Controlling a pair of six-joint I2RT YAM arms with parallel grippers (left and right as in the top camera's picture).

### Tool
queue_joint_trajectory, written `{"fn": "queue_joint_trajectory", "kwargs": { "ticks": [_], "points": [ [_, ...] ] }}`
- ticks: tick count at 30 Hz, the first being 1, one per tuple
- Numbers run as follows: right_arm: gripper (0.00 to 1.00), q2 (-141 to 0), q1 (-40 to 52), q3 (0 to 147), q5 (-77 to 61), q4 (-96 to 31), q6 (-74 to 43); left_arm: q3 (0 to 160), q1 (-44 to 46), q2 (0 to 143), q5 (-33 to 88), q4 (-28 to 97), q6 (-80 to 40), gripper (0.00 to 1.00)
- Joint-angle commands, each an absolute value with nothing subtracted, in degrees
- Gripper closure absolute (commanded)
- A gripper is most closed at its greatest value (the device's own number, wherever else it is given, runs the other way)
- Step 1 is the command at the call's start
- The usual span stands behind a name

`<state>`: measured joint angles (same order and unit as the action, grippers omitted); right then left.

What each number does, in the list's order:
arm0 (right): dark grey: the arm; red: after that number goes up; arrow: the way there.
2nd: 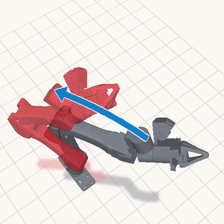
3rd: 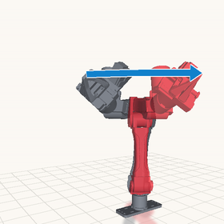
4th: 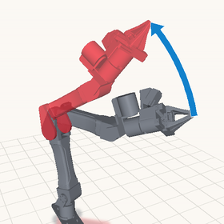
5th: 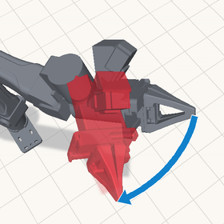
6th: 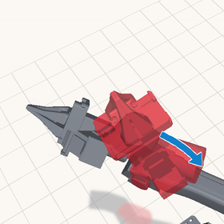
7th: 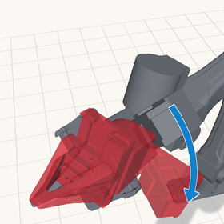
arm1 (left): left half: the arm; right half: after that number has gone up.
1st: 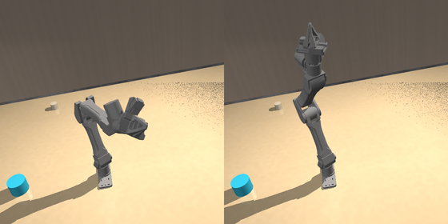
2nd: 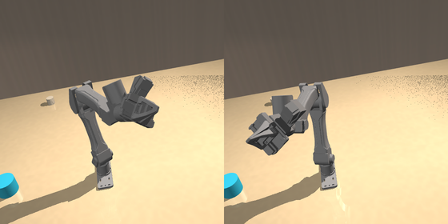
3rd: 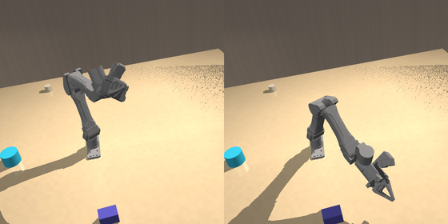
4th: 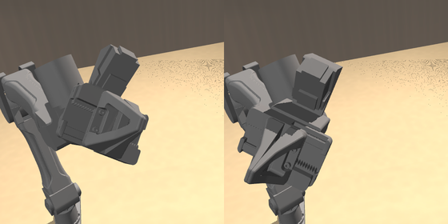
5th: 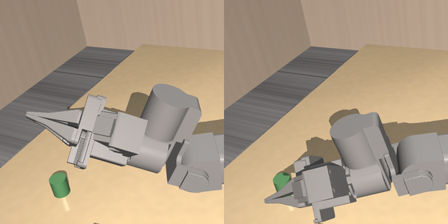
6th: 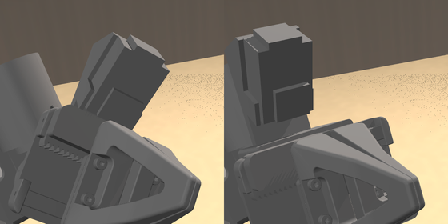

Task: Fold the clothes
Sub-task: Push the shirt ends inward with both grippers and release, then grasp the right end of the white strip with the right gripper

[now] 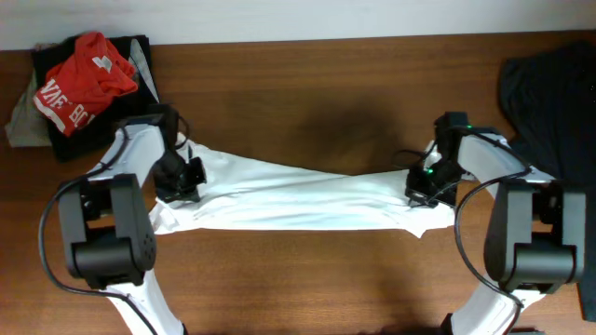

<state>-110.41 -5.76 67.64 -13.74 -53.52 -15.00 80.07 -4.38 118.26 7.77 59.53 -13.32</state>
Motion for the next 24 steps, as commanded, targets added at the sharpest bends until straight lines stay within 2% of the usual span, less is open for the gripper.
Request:
{"fn": "queue_joint_trajectory", "kwargs": {
  "ticks": [1, 5, 12, 13, 14, 15, 16, 17, 18, 24],
  "points": [
    [0.96, -110.08, -8.80, 67.72, -7.64, -53.30, -15.92, 78.35, -7.88, 119.02, -1.28, 59.18, -16.05, 0.99],
    [0.96, -110.08, -9.06, 71.57, -6.81, -54.68, -15.49, 78.37, -9.67, 119.02, -1.41, 59.16, -16.73, 0.99],
    [0.95, -109.91, -9.13, 89.54, -5.52, -68.51, -14.17, 81.25, -11.77, 112.31, -1.48, 61.78, -16.71, 0.99],
    [0.71, -109.91, -9.15, 92.31, -5.48, -70.37, -11.64, 81.56, -11.79, 109.32, -1.48, 61.71, -16.71, 0.87],
    [0.46, -109.91, -9.15, 92.84, -5.48, -70.65, -10.35, 81.56, -11.79, 107.83, -1.48, 61.54, -16.71, 0.67],
    [0.18, -109.91, -9.41, 92.90, -5.50, -70.72, -9.37, 81.56, -11.79, 106.67, -1.48, 61.52, -16.69, 0.42],
    [0.02, -110.15, -10.07, 92.49, -5.61, -70.52, -8.97, 81.56, -11.79, 105.14, -1.45, 61.52, -16.71, 0.20],
    [0.01, -110.30, -10.68, 91.88, -5.85, -70.02, -8.49, 81.56, -11.79, 104.42, -1.43, 61.54, -16.71, 0.04],
    [0.01, -110.37, -11.29, 91.11, -6.48, -69.21, -7.31, 81.56, -11.77, 104.33, -1.37, 61.54, -16.71, 0.01],
    [0.01, -110.74, -14.33, 80.75, -27.00, -62.48, 7.18, 81.49, -11.77, 104.36, -1.23, 61.52, -16.71, 0.01]
  ]
}}
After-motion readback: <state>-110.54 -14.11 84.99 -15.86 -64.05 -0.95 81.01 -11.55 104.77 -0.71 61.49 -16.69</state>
